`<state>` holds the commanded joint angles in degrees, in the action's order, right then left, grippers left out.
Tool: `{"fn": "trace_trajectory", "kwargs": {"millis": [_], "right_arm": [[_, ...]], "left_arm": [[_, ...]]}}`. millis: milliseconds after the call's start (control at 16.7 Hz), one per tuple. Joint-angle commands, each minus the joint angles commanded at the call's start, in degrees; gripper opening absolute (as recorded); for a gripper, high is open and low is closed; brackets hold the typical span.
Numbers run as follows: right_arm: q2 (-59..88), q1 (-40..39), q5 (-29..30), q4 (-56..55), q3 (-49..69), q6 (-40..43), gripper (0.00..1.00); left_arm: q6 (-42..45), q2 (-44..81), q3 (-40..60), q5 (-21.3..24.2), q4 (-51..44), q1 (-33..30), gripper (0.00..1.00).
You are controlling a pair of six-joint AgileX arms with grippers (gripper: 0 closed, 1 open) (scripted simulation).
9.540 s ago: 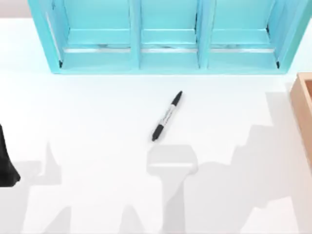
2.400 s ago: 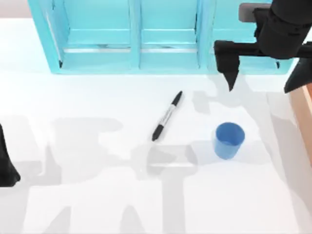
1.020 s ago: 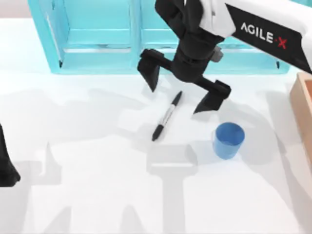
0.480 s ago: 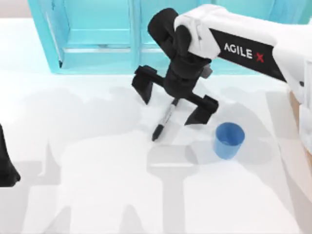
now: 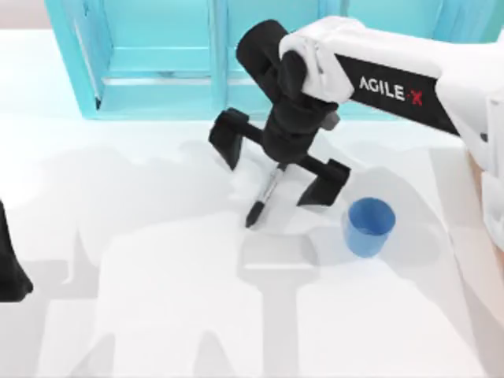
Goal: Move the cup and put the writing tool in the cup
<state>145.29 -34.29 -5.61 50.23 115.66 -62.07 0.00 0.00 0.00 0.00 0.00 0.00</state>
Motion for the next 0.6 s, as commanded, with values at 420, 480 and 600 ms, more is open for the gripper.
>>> {"fn": "trace_trajectory", "kwargs": {"millis": [420, 480, 600], "right_arm": [[0.0, 0.0, 0.0, 0.0, 0.0, 0.0, 0.47], [0.0, 0.0, 0.0, 0.0, 0.0, 0.0, 0.4], [0.0, 0.0, 0.0, 0.0, 0.0, 0.0, 0.25]], "left_arm": [[0.0, 0.0, 0.0, 0.0, 0.0, 0.0, 1.0], [0.0, 0.0, 0.0, 0.0, 0.0, 0.0, 1.0], [0.0, 0.0, 0.0, 0.0, 0.0, 0.0, 1.0]]}}
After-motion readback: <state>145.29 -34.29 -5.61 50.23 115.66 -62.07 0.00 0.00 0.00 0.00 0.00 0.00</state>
